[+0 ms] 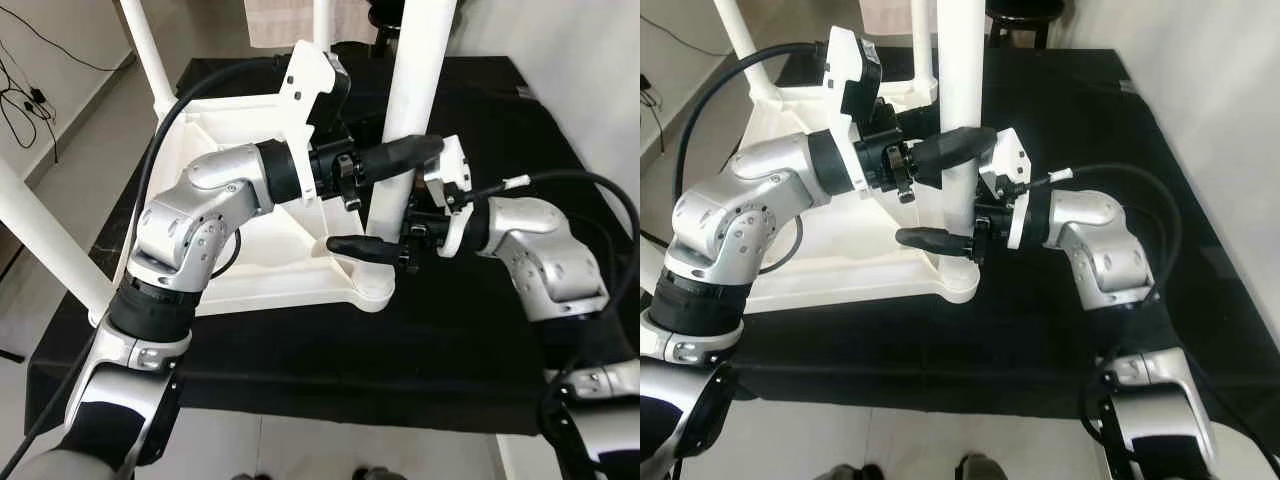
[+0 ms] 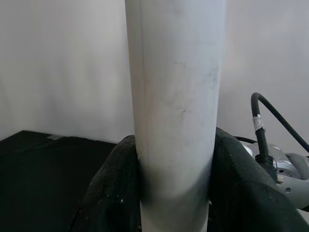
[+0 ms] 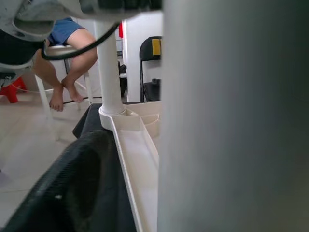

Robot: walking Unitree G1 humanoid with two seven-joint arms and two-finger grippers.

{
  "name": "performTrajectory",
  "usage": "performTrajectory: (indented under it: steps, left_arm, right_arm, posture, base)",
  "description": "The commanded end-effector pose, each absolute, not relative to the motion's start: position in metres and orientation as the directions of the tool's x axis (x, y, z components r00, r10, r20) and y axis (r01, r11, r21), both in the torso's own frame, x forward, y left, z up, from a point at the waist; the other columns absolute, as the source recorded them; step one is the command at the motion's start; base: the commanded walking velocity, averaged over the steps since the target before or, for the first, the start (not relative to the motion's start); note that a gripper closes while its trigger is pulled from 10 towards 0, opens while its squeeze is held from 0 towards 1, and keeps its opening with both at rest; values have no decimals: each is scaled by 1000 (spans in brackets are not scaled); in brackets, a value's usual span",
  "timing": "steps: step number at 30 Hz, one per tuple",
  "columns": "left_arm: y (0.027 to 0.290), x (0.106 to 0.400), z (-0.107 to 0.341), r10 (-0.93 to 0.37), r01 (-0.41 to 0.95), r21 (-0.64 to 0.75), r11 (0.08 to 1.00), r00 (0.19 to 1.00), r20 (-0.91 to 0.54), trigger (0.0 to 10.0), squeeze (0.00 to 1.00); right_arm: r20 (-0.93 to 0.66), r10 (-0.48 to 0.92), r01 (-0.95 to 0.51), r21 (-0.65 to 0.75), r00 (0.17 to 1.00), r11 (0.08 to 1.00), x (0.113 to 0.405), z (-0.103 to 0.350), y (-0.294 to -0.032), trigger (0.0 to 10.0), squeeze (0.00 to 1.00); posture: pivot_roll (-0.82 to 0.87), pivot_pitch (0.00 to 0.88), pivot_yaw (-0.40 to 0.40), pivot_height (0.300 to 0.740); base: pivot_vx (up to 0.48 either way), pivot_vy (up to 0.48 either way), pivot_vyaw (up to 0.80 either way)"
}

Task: Building children table

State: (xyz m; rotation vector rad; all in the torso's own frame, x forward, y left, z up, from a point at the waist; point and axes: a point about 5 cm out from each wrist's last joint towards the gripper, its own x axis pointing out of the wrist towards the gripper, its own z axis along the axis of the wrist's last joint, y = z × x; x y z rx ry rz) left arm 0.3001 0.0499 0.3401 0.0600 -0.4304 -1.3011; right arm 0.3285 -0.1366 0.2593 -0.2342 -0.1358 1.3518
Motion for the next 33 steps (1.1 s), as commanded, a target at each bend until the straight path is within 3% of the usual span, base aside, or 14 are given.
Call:
performTrajectory:
  steps: [1, 5, 15, 16, 18, 19, 20, 23, 24, 25, 26, 27, 29, 33]
  left_arm:
    - [40, 294, 340, -954, 925, 304, 226, 147, 262, 0, 0]
    - [40, 294, 340, -954, 925, 304, 228, 149, 261, 0, 0]
    - [39, 294, 340, -953, 922, 312, 227, 145, 265, 0, 0]
    - [40, 295, 340, -951, 922, 307, 237, 156, 267, 8784, 1000]
    - [40, 296, 340, -950, 921, 303, 245, 164, 267, 8784, 1000]
    - [41, 298, 342, -942, 918, 292, 268, 187, 279, 10000, 1000]
    - [42, 300, 343, -935, 914, 283, 291, 209, 286, 10000, 1000]
    - [42, 301, 344, -930, 911, 278, 305, 223, 291, 10000, 1000]
    - [43, 302, 345, -928, 909, 276, 312, 229, 294, 10000, 0]
    - [43, 302, 345, -928, 909, 276, 312, 229, 294, 10000, 0]
    - [44, 302, 346, -927, 911, 271, 312, 229, 296, 10000, 0]
    - [45, 303, 347, -925, 913, 264, 313, 230, 301, 10000, 0]
    - [45, 304, 348, -924, 914, 258, 313, 230, 305, 10000, 0]
    - [44, 305, 348, -924, 915, 255, 312, 229, 306, 10000, 0]
  right_arm:
    - [-92, 987, -967, -232, 134, 110, 329, 248, -115, 39, 0]
    - [-115, 987, -974, -209, 114, 88, 333, 237, -110, 0, 0]
    - [-126, 976, -966, -208, 180, 151, 341, 230, -114, 0, 0]
    - [-117, 966, -956, -211, 229, 201, 343, 230, -116, 0, 0]
    - [-111, 958, -948, -214, 265, 237, 343, 230, -118, 0, 0]
    - [-107, 941, -933, -206, 321, 295, 344, 229, -120, 0, 0]
    - [-108, 913, -907, -207, 393, 366, 343, 227, -122, 0, 0]
    - [-109, 893, -888, -209, 437, 409, 342, 225, -123, 0, 0]
    - [-114, 769, -769, -239, 629, 593, 345, 216, -124, 0, 0]
    - [-114, 769, -769, -239, 629, 593, 345, 216, -124, 0, 0]
    - [-112, 604, -614, -140, 789, 777, 332, 195, -120, 0, 0]
    - [-125, 490, -503, -105, 863, 858, 314, 179, -113, 0, 0]
    - [-135, 409, -421, -72, 902, 904, 302, 172, -109, 0, 0]
    - [-123, 385, -393, -55, 915, 918, 299, 169, -105, 0, 0]
  posture:
    - [-222, 159, -12, 740]
    - [-218, 162, -12, 740]
    - [-227, 158, -10, 740]
    - [-230, 156, -11, 740]
    - [-230, 156, -11, 740]
    - [-232, 155, -16, 740]
    - [-234, 156, -19, 740]
    - [-234, 156, -19, 740]
    - [-238, 156, -22, 740]
    - [-238, 156, -22, 740]
    - [-237, 153, -32, 740]
    - [-239, 163, -20, 740]
    - [-252, 149, -9, 740]
    - [-249, 150, -10, 740]
  base:
    - [0, 0, 0]
    - [0, 0, 0]
    - [0, 0, 0]
    - [0, 0, 0]
    - [0, 0, 0]
    - [0, 0, 0]
    - [0, 0, 0]
    - [0, 0, 0]
    - [0, 0, 0]
    - [0, 0, 0]
    - [0, 0, 0]
    - [0, 0, 0]
    - [0, 0, 0]
    - [0, 0, 0]
